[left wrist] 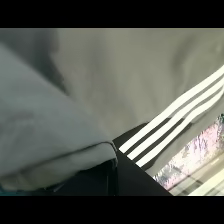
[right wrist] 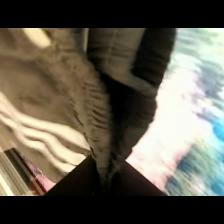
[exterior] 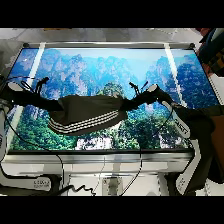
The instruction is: Fold the clothes and pants, and hang the long-sleeved shirts on hangers.
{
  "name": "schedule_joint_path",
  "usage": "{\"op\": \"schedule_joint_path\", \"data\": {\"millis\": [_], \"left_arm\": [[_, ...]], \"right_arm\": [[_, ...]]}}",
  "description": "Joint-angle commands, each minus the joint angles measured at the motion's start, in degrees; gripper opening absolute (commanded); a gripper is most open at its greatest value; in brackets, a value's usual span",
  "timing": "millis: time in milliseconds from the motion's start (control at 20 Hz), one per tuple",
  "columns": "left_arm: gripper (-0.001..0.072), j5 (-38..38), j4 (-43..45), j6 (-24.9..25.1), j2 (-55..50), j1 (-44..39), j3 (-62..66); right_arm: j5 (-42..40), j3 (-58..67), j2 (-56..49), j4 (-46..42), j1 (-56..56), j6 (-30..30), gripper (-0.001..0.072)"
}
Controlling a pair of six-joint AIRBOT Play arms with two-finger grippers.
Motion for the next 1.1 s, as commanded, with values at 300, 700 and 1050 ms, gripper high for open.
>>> {"op": "schedule_joint_path", "data": {"millis": [300, 700, 1050], "left_arm": [[0.0699, -3.5, -0.4, -1.8, 4.7, 0.7, 7.7], [0.0564, -2.8, -0.4, -2.6, 18.2, 0.7, 9.6], [0.0564, -2.2, -0.4, -2.6, 18.3, 0.7, 9.6]], "right_arm": [[-2.0, 6.9, 17.3, -20.4, -6.6, 11.7, 0.0021], [17.7, 6.9, 43.6, -50.4, -29.7, 36.2, 0.0021], [32.2, 6.9, 58.8, -69.7, -54.0, 40.4, 0.0021]]}}
